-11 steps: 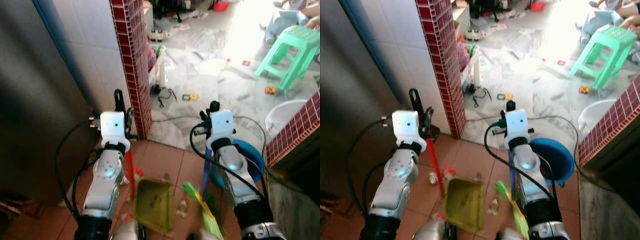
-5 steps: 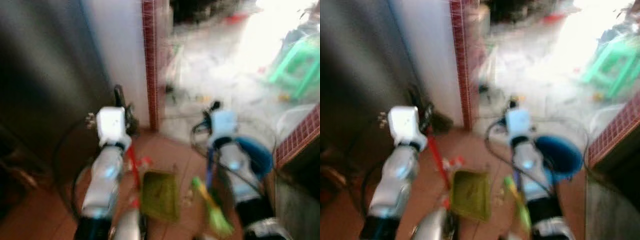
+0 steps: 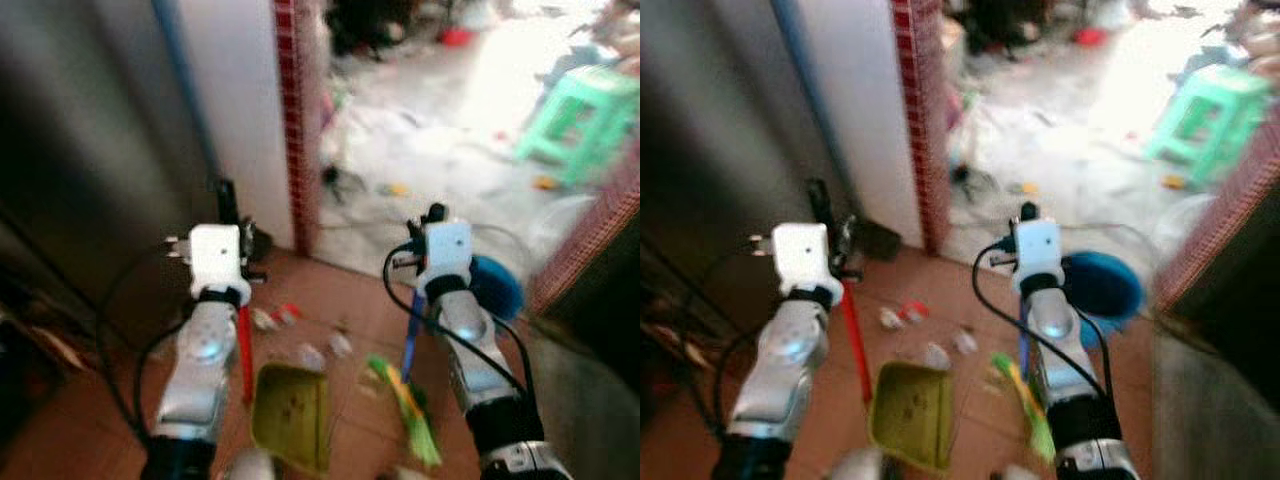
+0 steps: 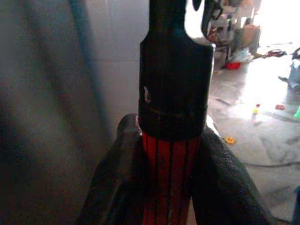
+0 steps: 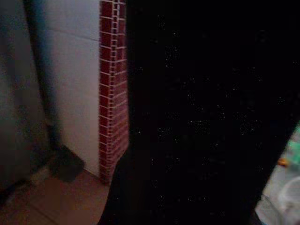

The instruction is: Sweep floor

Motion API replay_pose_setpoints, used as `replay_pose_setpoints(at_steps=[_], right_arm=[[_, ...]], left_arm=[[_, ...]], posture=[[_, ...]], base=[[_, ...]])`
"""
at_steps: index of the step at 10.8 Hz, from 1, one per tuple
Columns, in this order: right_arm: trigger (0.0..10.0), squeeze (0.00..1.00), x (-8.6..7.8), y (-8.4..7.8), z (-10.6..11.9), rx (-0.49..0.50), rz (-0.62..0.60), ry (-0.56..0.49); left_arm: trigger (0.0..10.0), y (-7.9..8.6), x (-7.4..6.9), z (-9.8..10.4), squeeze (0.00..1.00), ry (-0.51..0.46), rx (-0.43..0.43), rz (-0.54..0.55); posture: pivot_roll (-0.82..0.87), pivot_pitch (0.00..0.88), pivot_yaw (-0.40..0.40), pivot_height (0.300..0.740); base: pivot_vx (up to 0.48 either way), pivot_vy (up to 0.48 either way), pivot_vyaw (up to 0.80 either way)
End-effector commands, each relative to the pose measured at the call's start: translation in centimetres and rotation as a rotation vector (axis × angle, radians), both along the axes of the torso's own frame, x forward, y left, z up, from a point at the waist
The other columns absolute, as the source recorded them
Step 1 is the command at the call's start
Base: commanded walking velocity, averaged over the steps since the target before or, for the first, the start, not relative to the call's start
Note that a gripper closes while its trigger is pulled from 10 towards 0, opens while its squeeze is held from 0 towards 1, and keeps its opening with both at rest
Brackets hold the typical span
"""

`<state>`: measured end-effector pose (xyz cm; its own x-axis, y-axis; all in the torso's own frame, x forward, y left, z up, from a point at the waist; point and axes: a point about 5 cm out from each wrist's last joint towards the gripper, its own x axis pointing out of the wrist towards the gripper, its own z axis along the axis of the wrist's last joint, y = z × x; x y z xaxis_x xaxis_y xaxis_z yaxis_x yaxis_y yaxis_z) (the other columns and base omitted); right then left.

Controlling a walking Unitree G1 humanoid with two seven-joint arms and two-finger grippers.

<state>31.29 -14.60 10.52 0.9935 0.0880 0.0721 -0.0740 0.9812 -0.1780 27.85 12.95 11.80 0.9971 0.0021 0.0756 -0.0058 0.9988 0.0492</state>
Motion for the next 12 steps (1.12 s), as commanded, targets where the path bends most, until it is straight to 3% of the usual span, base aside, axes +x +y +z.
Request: replay_pose_setpoints(at_steps=[1,3,6,8,12], right_arm=[[10.0,0.00,0.4,-0.2,0.6,-0.023,-0.018,-0.023],[10.0,0.00,0.5,-0.1,0.1,-0.027,-0.022,-0.004],[10.0,0.00,1.8,0.7,0.3,-0.014,-0.010,0.005],[10.0,0.00,2.4,1.2,0.5,-0.018,0.016,-0.003],[10.0,0.00,2.2,0.2,0.3,-0.020,-0.018,-0.010]], left_arm=[[10.0,1.1,-0.5,0.6,0.00,-0.054,0.034,0.046],[10.0,2.0,-1.3,-0.6,0.00,-0.044,0.084,0.095],[10.0,1.8,0.1,0.1,0.00,-0.076,0.103,0.107],[10.0,1.9,0.0,0.4,0.00,-0.094,0.076,0.135],[10.0,1.5,-0.6,-0.2,0.00,-0.087,0.088,0.128]], posture=[[0.00,0.000,0.030,0.740],[0.03,0.000,0.003,0.740],[0.12,0.000,-0.063,0.740],[0.13,0.000,-0.089,0.740],[0.10,0.000,-0.085,0.740]], base=[[0.000,0.000,0.00],[0.000,0.000,0.00],[0.000,0.000,0.00],[0.000,0.000,0.00],[0.000,0.000,0.00]])
